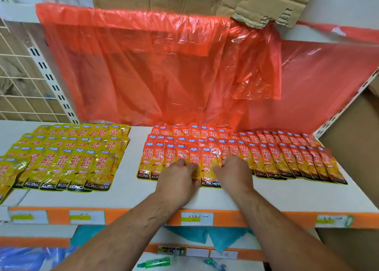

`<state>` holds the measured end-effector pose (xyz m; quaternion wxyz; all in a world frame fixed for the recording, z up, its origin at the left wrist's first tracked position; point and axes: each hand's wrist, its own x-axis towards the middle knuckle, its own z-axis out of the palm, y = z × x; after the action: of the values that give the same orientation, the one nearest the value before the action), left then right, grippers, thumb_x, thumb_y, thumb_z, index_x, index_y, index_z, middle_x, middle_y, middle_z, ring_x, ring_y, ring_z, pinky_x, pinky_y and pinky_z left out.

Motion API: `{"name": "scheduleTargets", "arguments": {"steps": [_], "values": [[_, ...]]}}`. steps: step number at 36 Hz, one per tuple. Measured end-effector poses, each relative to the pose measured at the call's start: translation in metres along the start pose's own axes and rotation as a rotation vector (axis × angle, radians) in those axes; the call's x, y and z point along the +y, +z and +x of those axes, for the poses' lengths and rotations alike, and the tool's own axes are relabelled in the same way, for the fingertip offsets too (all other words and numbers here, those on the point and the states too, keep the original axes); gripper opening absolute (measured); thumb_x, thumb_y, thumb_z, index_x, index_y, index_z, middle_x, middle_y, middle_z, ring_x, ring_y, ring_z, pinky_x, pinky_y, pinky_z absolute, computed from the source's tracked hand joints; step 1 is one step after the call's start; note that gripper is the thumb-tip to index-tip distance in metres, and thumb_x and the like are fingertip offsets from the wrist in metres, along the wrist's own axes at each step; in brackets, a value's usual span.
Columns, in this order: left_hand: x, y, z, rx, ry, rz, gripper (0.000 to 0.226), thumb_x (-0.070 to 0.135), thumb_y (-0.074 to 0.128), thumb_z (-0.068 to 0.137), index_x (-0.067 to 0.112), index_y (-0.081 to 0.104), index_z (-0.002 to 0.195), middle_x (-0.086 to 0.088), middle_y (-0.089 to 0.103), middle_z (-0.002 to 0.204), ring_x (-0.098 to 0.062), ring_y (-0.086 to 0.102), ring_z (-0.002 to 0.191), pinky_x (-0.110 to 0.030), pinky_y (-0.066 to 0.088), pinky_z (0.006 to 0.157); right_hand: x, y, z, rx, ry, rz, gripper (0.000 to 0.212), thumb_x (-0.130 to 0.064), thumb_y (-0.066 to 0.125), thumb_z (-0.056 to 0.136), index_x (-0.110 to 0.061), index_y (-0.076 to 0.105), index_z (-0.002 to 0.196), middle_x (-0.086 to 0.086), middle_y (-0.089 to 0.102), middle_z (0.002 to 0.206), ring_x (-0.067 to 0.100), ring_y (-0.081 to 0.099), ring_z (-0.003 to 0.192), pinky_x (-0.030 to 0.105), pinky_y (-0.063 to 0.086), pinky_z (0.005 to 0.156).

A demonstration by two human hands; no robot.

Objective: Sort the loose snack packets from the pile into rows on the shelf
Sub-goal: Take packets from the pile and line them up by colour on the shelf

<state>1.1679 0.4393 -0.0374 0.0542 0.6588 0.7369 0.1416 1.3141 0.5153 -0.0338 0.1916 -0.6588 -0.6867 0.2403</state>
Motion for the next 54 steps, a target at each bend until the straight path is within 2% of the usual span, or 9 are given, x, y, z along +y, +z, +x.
{"name": "scheduleTargets", "arguments": {"steps": [11, 17, 21, 25, 30, 40, 45, 51, 54], "values": [[0.004, -0.003, 0.000, -0.043, -0.027, 0.018, 0.041, 0.043, 0.056, 0.089, 0.034, 0.057, 0.129, 0.001, 0.060, 0.110, -0.020, 0.059, 0.100, -0.030, 0.050, 0.078, 0.001, -0.005, 0.001, 0.006, -0.106, -0.180, 0.019, -0.033, 0.062, 0.090, -0.015, 0.056, 0.093, 0.002, 0.062, 0.080, 0.025, 0.056, 0.071, 0.026, 0.031, 0.049], [-0.007, -0.008, -0.007, 0.092, -0.097, 0.069, 0.039, 0.048, 0.054, 0.085, 0.032, 0.064, 0.119, 0.002, 0.060, 0.105, -0.020, 0.052, 0.101, -0.034, 0.048, 0.084, -0.012, -0.008, -0.005, 0.014, -0.380, -0.316, 0.035, -0.041, 0.051, 0.095, -0.020, 0.064, 0.120, -0.001, 0.064, 0.114, 0.024, 0.057, 0.108, 0.033, 0.044, 0.082], [-0.025, -0.018, -0.021, 0.160, -0.177, 0.123, 0.047, 0.050, 0.057, 0.073, 0.028, 0.066, 0.113, 0.002, 0.064, 0.108, -0.025, 0.056, 0.101, -0.039, 0.049, 0.081, -0.032, 0.003, -0.011, -0.126, -0.551, -0.395, 0.050, -0.047, 0.048, 0.095, -0.026, 0.050, 0.140, -0.004, 0.048, 0.144, 0.022, 0.036, 0.133, 0.040, 0.025, 0.113], [-0.047, -0.028, -0.044, 0.174, -0.257, 0.114, 0.054, 0.047, 0.061, 0.069, 0.025, 0.066, 0.118, -0.002, 0.066, 0.118, -0.026, 0.061, 0.110, -0.042, 0.051, 0.089, -0.054, 0.019, -0.021, -0.231, -0.661, -0.394, 0.056, -0.048, 0.049, 0.095, -0.028, 0.041, 0.146, -0.004, 0.036, 0.154, 0.024, 0.029, 0.140, 0.040, 0.027, 0.116], [-0.078, -0.050, -0.078, 0.117, -0.388, 0.166, 0.064, 0.052, 0.050, 0.087, 0.030, 0.040, 0.147, 0.003, 0.039, 0.153, -0.022, 0.033, 0.140, -0.036, 0.025, 0.113, -0.091, 0.047, -0.044, -0.300, -0.758, -0.407, 0.058, -0.052, 0.049, 0.092, -0.030, 0.041, 0.145, -0.004, 0.037, 0.153, 0.024, 0.032, 0.139, 0.040, 0.028, 0.115], [-0.179, -0.086, -0.158, 0.170, -0.555, 0.094, 0.074, 0.056, 0.042, 0.077, 0.028, 0.043, 0.145, -0.001, 0.044, 0.149, -0.022, 0.039, 0.136, -0.043, 0.032, 0.112, -0.188, 0.104, -0.118, -0.351, -0.901, -0.426, 0.060, -0.051, 0.053, 0.090, -0.031, 0.042, 0.145, -0.004, 0.040, 0.152, 0.022, 0.034, 0.138, 0.037, 0.033, 0.111], [-0.246, -0.118, -0.208, 0.221, -0.602, 0.059, 0.063, 0.051, 0.055, 0.084, 0.025, 0.049, 0.141, 0.000, 0.051, 0.142, -0.022, 0.043, 0.131, -0.033, 0.032, 0.111, -0.252, 0.145, -0.169, -0.345, -0.939, -0.428, 0.054, -0.050, 0.055, 0.088, -0.031, 0.050, 0.138, -0.004, 0.051, 0.139, 0.023, 0.043, 0.130, 0.038, 0.038, 0.106], [-0.330, -0.165, -0.267, 0.228, -0.679, 0.007, 0.076, 0.057, 0.041, 0.072, 0.026, 0.047, 0.142, -0.001, 0.046, 0.147, -0.021, 0.040, 0.136, -0.032, 0.032, 0.111, -0.337, 0.195, -0.228, -0.373, -1.006, -0.414, 0.055, -0.048, 0.057, 0.087, -0.028, 0.050, 0.138, -0.001, 0.051, 0.140, 0.025, 0.042, 0.132, 0.039, 0.038, 0.107], [-0.365, -0.188, -0.290, 0.221, -0.715, -0.014, 0.065, 0.052, 0.054, 0.082, 0.024, 0.048, 0.141, -0.003, 0.047, 0.145, -0.023, 0.041, 0.134, -0.033, 0.035, 0.110, -0.377, 0.214, -0.250, -0.378, -1.038, -0.409, 0.055, -0.048, 0.057, 0.087, -0.028, 0.050, 0.139, -0.001, 0.052, 0.140, 0.025, 0.043, 0.132, 0.038, 0.039, 0.107]]}}
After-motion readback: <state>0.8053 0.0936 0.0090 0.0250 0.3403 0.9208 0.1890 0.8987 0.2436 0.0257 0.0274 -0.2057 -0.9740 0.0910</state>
